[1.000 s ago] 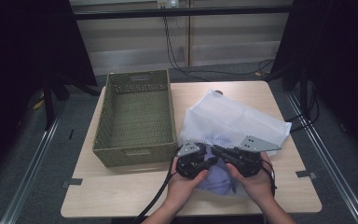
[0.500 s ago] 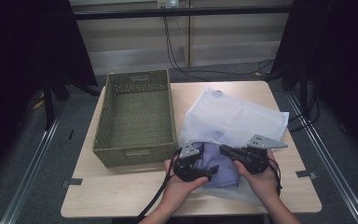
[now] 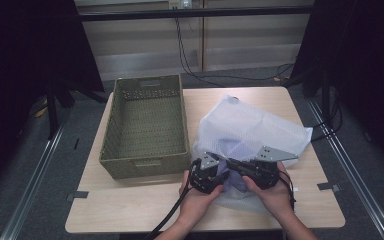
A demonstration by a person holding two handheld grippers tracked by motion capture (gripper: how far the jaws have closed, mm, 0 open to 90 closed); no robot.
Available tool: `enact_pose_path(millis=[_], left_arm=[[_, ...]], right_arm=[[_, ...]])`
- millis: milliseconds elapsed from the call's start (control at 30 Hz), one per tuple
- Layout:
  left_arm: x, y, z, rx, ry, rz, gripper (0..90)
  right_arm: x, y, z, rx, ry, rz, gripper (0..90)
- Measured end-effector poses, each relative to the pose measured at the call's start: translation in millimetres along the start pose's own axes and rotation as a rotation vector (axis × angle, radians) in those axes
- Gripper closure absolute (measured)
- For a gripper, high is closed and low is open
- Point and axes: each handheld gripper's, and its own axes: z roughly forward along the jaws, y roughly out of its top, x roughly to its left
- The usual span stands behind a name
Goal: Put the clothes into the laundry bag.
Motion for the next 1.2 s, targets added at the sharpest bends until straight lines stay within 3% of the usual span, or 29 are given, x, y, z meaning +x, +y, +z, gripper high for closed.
enact_pose_path(millis=[67,133,167,200,233,300,333,367,433,500,533,600,667,733,800,867,933,1033,1067,1133,1200], left_arm=[[-6.0,6.8,-6.3,-0.111,0.004,0.02,79.9],[-7.5,10.6,-9.0,-0.192,0.025,0.007,79.5],[-7.1,12.6,-7.1,-0.222,0.042,-0.022,79.0],[-5.5,13.5,-3.7,-0.218,0.058,-0.032,77.5],[-1.8,13.9,3.2,-0.177,0.071,-0.042,75.6],[8.4,10.0,22.7,-0.033,0.031,-0.069,64.0],[11.5,6.0,25.6,-0.022,-0.011,-0.083,57.6],[11.4,2.3,21.1,-0.024,-0.011,-0.037,55.2],[8.8,-0.6,11.3,-0.041,-0.009,-0.003,45.6],[8.6,-1.9,-2.2,-0.048,-0.036,-0.003,33.1],[8.2,-3.3,-8.5,-0.059,-0.017,0.005,27.1],[10.5,-6.6,-19.0,-0.065,0.007,0.02,25.6],[15.7,-12.1,-25.7,-0.049,0.003,-0.003,24.4],[20.8,-18.1,-24.9,0.007,0.003,-0.018,23.0],[20.6,-21.5,-19.2,0.057,-0.008,-0.01,22.7],[16.4,-21.5,-11.3,0.099,0.009,0.007,26.0],[11.7,-19.2,-2.0,0.118,0.039,0.017,36.8],[10.9,-11.6,9.9,0.128,0.035,-0.027,72.7],[11.5,-7.5,13.6,0.129,0.052,-0.053,84.8],[15.1,1.2,19.3,0.102,0.02,-0.107,89.0],[12.5,9.8,20.4,0.011,-0.03,-0.129,89.2]], right_arm=[[1.9,2.8,-4.0,-0.023,-0.004,-0.014,87.7],[5.3,6.3,-9.9,-0.05,-0.01,-0.027,87.7],[6.5,7.9,-11.8,-0.062,-0.009,-0.036,87.7],[8.0,9.0,-13.5,-0.064,-0.007,-0.037,87.7],[8.2,9.1,-13.7,-0.064,-0.005,-0.037,87.6],[7.2,7.4,-12.1,-0.046,-0.01,-0.034,87.7],[5.4,5.5,-11.0,-0.038,-0.014,-0.032,87.7],[3.3,3.5,-10.2,-0.033,-0.016,-0.026,87.7],[-1.4,0.1,-10.3,-0.02,-0.03,-0.011,87.7],[-7.9,-2.4,-11.0,-0.019,-0.038,0.004,87.7],[-12.4,-3.7,-11.1,-0.019,-0.043,0.02,87.7],[-18.3,-5.2,-10.9,-0.021,-0.049,0.054,87.7],[-23.6,-6.2,-10.6,-0.024,-0.049,0.091,87.7],[-25.9,-6.4,-10.7,-0.021,-0.043,0.127,87.7],[-24.5,-5.9,-9.8,-0.016,-0.043,0.124,87.7],[-22.1,-4.9,-8.2,-0.015,-0.041,0.12,87.7],[-19.6,-3.9,-6.3,-0.012,-0.033,0.109,87.7],[-15.6,-2.1,-5.3,-0.009,-0.019,0.089,87.7],[-14.1,-1.2,-5.8,-0.014,-0.011,0.079,87.7],[-12.1,0.6,-7.2,-0.022,0.012,0.073,87.6],[-11.3,2.3,-8.7,-0.032,0.029,0.073,87.6]])
